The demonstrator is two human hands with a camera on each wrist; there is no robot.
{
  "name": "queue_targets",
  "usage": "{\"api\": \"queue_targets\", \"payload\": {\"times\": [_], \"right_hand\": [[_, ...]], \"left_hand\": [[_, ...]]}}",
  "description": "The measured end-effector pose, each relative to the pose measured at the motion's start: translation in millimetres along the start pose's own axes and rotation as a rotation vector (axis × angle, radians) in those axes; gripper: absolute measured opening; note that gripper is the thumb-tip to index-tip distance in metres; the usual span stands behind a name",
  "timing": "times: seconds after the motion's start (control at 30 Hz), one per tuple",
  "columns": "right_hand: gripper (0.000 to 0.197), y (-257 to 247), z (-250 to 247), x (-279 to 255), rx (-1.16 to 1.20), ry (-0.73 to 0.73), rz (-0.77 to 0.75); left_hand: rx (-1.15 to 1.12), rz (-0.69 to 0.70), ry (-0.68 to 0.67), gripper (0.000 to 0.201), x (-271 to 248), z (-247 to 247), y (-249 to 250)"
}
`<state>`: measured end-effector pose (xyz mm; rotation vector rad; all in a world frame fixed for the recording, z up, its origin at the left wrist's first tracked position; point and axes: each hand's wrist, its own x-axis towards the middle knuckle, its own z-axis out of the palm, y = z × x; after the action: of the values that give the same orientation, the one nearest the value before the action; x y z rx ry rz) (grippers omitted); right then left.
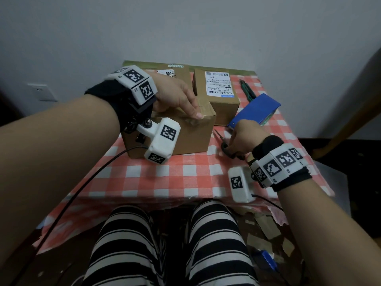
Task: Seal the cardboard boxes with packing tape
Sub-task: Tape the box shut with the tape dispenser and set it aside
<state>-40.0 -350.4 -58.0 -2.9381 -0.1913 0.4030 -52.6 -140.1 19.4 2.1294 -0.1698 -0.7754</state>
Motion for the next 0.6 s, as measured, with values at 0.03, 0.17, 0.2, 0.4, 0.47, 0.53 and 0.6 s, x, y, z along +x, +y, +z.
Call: {"api": "queue_targets", "payload": {"times": [0.03, 0.17, 0.2, 0.4, 0.47, 0.53, 0.6], "right_hand": [[0.027, -1, 1, 0, 0.017, -0.001, 0.005], [0.027, -3, -3, 0, 0.018, -0.049, -0.033], [0.023, -4, -5, 0, 0.018, -0.024, -0.052], [0.033, -23, -28, -15, 0.601, 0.267, -0.277], [0.038, -29, -32, -22, 0.696, 0.269, -0.281], [0.032, -30, -34, -27, 0.761, 0.301, -0.309], [0.029, -30, -36, -33, 0.777, 0.217, -0.38]], "left_hand": [[0.012, -0.001, 0.001, 0.014, -1, 1, 1], [0.033, -0.027, 0.015, 0.021, -2, 3, 1], [0.021, -0.034, 0.019, 0.022, -2, 4, 1], [-0.026, -0.044, 0.017, 0.021, -1, 5, -1], [-0.041, -0.051, 0.023, 0.029, 1, 3, -3], [-0.034, -0.048, 0.009, 0.061, 7, 0, -9], [-0.046, -0.047, 0.023, 0.062, 11, -1, -13]]}}
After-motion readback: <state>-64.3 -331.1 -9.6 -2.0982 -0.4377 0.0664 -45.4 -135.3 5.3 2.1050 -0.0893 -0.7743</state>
